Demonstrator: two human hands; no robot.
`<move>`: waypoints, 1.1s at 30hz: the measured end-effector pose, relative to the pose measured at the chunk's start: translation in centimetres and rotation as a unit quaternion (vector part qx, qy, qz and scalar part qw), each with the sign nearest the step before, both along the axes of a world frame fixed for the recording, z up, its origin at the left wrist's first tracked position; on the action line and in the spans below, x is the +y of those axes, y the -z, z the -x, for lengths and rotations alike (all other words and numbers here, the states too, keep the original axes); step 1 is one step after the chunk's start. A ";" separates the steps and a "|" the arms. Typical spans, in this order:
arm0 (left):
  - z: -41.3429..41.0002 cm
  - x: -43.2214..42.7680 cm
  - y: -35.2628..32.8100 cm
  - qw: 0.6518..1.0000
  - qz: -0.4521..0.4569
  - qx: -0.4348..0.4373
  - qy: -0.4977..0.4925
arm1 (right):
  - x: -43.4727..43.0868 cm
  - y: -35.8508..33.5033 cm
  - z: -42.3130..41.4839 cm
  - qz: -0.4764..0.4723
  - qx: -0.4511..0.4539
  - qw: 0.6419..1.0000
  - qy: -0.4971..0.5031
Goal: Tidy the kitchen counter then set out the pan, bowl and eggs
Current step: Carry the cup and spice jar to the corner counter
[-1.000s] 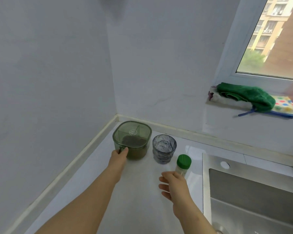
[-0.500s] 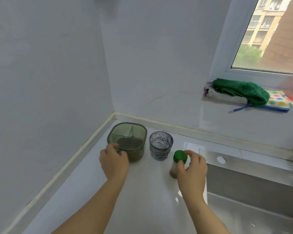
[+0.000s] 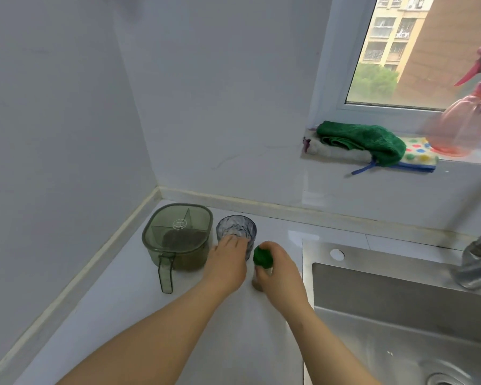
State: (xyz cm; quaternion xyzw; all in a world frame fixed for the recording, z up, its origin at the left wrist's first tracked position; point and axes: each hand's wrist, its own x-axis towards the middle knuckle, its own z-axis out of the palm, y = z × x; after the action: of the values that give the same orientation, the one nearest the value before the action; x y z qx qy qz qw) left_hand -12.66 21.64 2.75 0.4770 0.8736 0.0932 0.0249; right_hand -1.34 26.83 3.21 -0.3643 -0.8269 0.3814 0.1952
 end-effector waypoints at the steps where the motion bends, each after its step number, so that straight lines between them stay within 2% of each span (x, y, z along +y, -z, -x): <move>1: 0.0 0.2 0.0 1.000 0.003 0.008 -0.002 | 0.1 -0.1 0.1 0.015 0.002 1.000 0.002; 5: 0.3 0.3 -0.2 0.999 0.031 0.043 0.009 | 0.0 -0.2 0.7 0.092 0.022 0.995 0.023; 9: 0.9 0.1 0.1 0.996 0.059 0.055 0.038 | -0.1 0.3 0.8 0.126 0.031 0.991 0.019; 18: 1.2 -1.7 0.7 0.996 0.035 0.036 0.078 | -0.6 1.0 0.4 0.220 0.120 0.967 0.041; 20: 0.9 -2.5 0.8 0.997 0.001 0.001 0.075 | -0.7 0.7 0.1 0.269 0.184 0.942 0.076; 23: 0.5 -4.1 0.7 0.991 -0.078 -0.088 0.070 | -0.3 -0.6 -0.4 0.397 0.281 0.864 0.130; 25: 0.2 -5.1 0.3 0.980 -0.115 -0.145 0.068 | -0.1 -1.5 -0.7 0.458 0.301 0.827 0.129; 29: -0.3 -6.3 -1.8 0.943 -0.194 -0.261 0.068 | -0.5 -2.7 -0.9 0.515 0.284 0.805 0.077; 33: -0.7 -6.6 -4.5 0.881 -0.309 -0.359 0.021 | -1.8 -4.4 -1.1 0.550 0.268 0.790 0.026</move>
State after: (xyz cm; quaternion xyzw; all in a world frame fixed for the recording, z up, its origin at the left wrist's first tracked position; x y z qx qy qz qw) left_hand -11.94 15.02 7.20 0.4122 0.7218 0.5227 0.1898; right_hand -0.20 25.05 7.57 -0.3140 -0.3819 0.8492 0.1856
